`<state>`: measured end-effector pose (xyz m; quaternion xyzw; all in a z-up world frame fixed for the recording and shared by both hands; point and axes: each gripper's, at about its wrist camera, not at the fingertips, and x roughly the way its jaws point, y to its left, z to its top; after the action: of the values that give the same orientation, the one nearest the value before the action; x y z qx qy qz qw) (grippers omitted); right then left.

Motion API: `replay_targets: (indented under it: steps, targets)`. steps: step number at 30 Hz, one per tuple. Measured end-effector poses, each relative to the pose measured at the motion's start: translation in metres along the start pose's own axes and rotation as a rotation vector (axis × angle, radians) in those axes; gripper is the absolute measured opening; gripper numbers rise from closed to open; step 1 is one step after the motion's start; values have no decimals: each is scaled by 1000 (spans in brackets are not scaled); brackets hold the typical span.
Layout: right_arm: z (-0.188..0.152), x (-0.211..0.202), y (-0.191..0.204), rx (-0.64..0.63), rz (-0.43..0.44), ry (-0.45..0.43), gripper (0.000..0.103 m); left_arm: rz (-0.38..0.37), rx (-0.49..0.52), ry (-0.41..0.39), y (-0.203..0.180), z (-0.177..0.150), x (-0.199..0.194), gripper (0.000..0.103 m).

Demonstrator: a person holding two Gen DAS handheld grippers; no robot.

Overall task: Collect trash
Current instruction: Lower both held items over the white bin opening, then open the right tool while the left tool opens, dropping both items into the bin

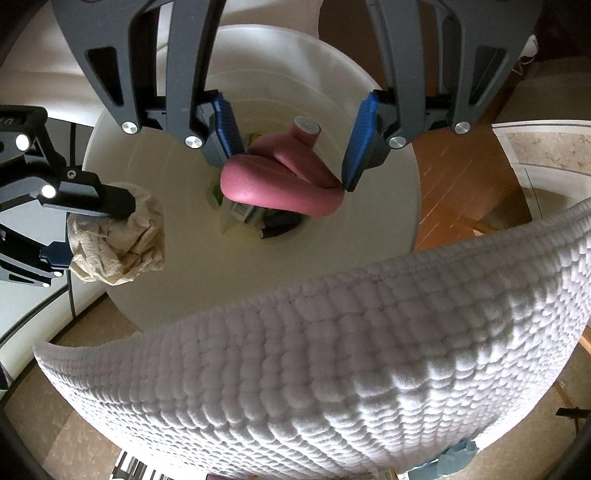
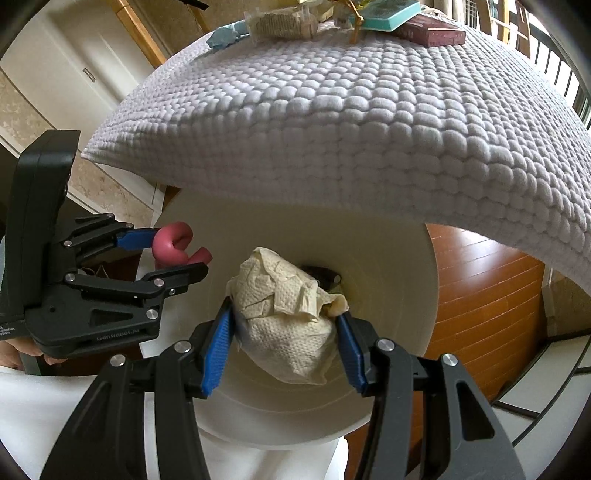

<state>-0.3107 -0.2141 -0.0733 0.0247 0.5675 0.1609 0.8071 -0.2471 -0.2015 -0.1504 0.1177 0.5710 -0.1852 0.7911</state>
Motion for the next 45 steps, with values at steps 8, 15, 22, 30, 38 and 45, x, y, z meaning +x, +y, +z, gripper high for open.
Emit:
replay_targets:
  steps: [8, 15, 22, 30, 38, 45]
  targets:
    - [-1, 6, 1, 8, 3, 7, 51, 4, -5, 6, 9, -6, 12, 53]
    - [-3, 8, -2, 9, 10, 16, 51, 3, -6, 11, 8, -7, 19, 53]
    - [-6, 8, -8, 13, 14, 21, 52, 2, -9, 14, 9, -5, 12, 53]
    - [-5, 0, -16, 66, 11, -1, 72, 6, -17, -9, 11, -3, -17, 81]
    - [2, -31, -20, 38, -13, -82, 79, -14, -12, -59, 14, 0, -51, 84]
    - [23, -101, -15, -59, -197, -379, 99, -81, -57, -330, 29, 20, -134, 102]
